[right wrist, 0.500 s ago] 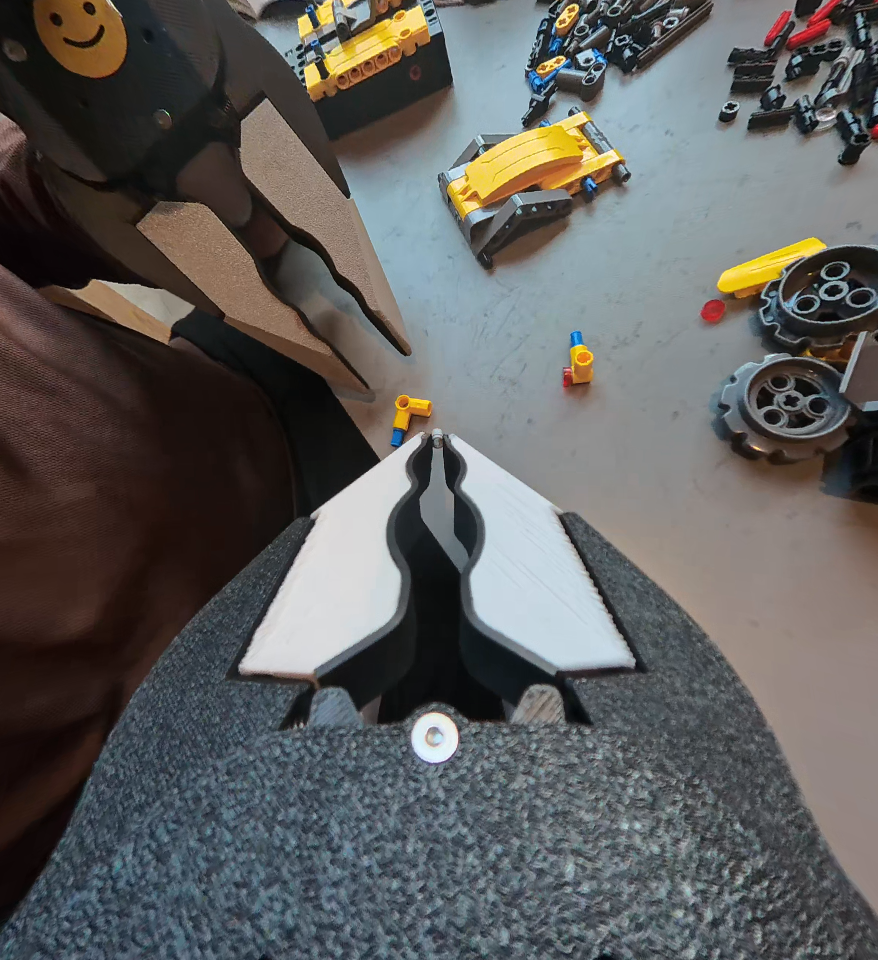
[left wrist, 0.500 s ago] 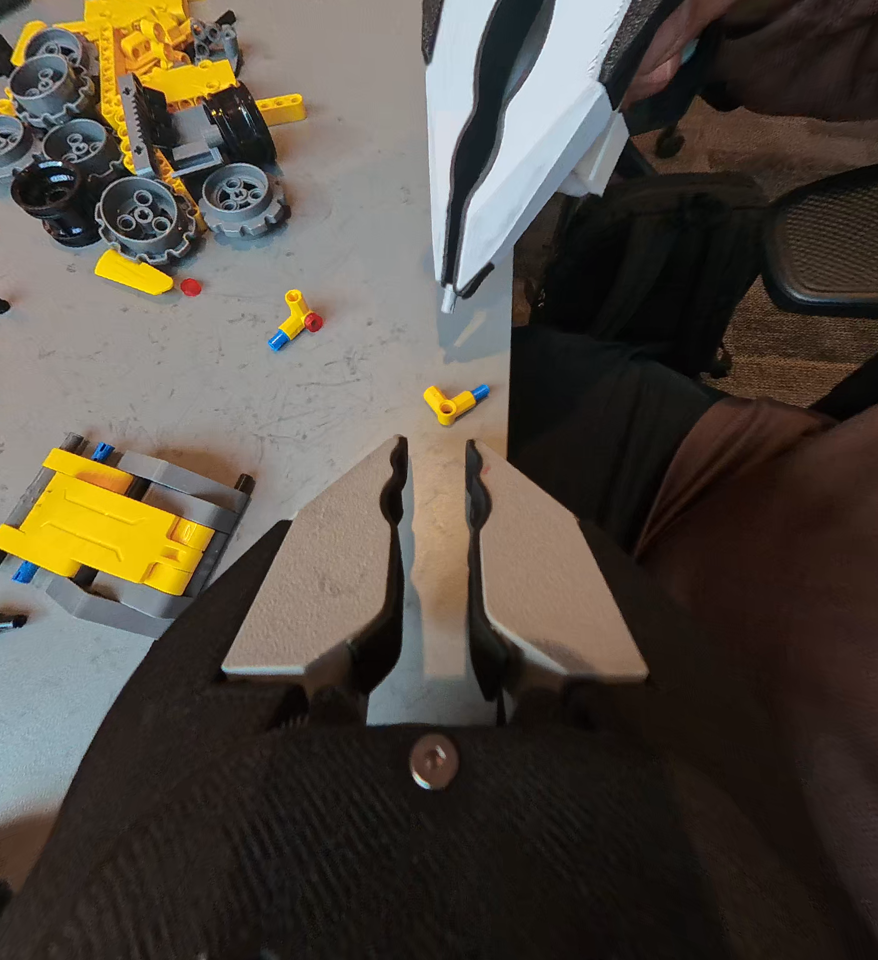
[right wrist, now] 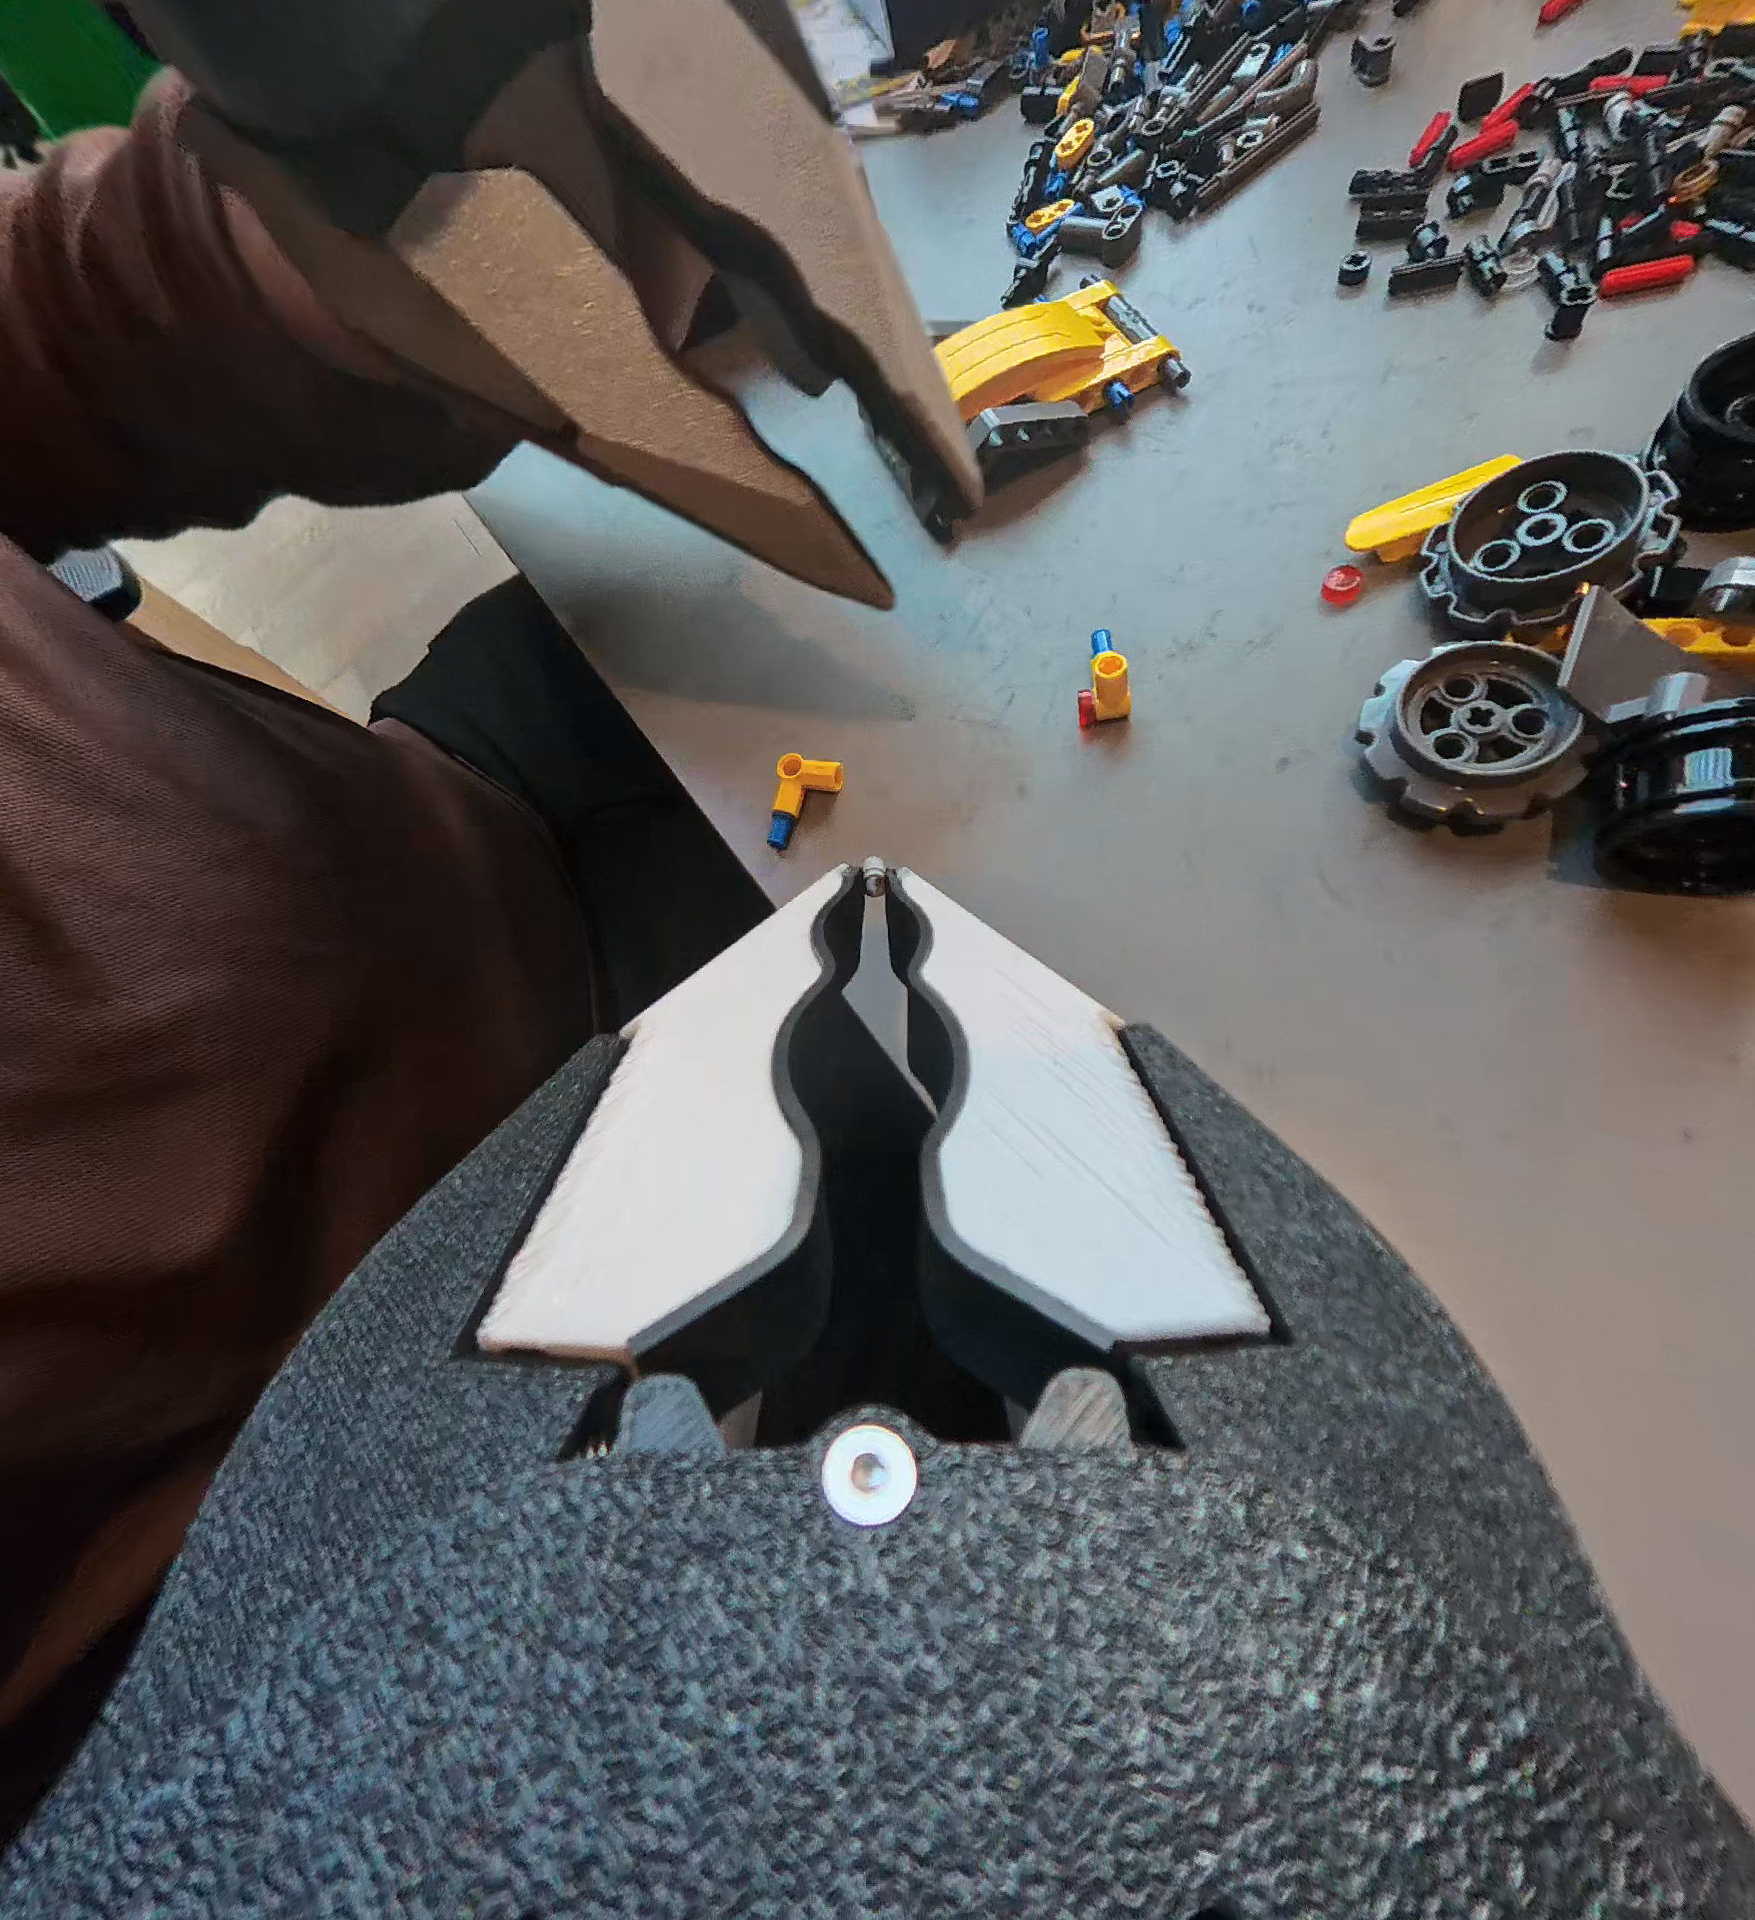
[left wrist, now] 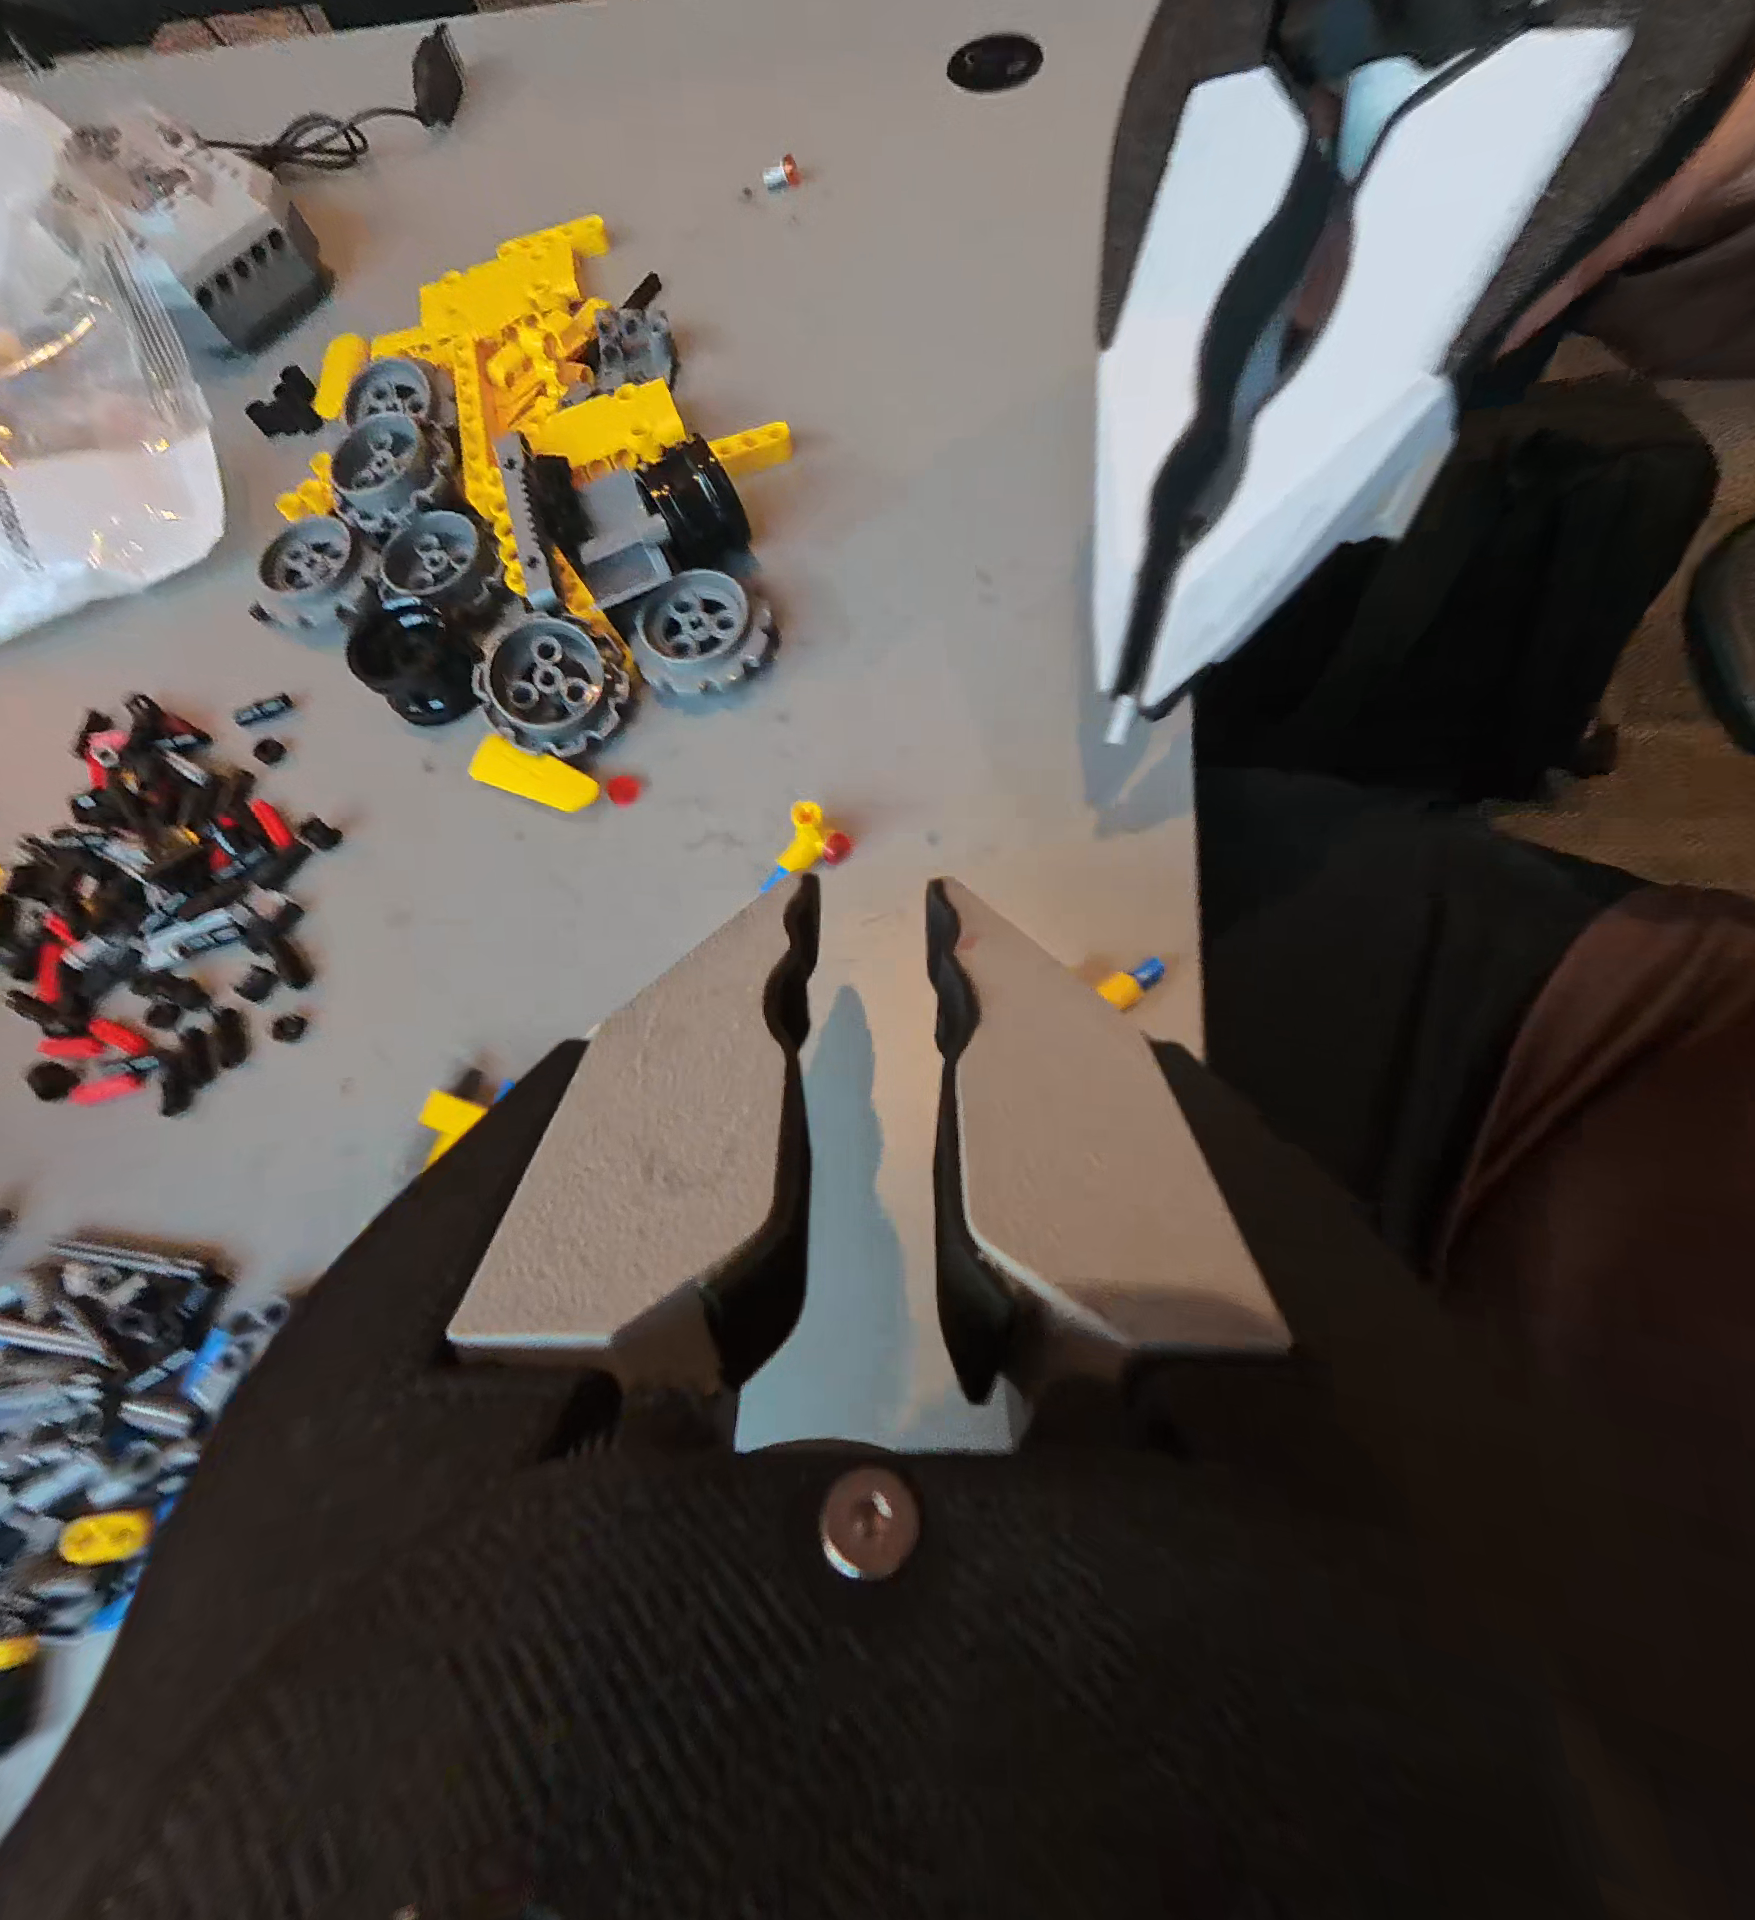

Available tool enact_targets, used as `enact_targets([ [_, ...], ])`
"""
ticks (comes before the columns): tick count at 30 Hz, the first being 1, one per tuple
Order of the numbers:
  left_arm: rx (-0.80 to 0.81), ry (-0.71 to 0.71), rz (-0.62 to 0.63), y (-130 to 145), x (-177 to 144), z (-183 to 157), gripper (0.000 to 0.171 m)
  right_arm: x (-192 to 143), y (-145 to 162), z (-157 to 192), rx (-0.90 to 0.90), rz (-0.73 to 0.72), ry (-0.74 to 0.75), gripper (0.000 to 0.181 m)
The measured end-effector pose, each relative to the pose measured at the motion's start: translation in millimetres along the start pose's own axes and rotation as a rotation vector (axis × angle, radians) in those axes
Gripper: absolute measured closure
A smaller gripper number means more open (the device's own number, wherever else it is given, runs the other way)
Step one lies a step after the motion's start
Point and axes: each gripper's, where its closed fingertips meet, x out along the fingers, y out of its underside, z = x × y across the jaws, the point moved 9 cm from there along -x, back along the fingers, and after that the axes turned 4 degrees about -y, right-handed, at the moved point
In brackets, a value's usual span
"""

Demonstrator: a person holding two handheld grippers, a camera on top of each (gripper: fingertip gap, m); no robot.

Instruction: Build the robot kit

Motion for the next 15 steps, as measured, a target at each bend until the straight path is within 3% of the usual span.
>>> enact_targets([
  [10, 0.260, 0.177, 0.315, -11.6, 43.7, 29.3, 0.158, -7.6, 6.6, 5.1, -0.020, -0.040, -0.021, 0.178],
  [15, 0.245, 0.260, 0.372, -11.8, 57.0, 30.1, 0.166, -12.5, 9.7, 6.8, -0.023, -0.067, -0.026, 0.178],
])
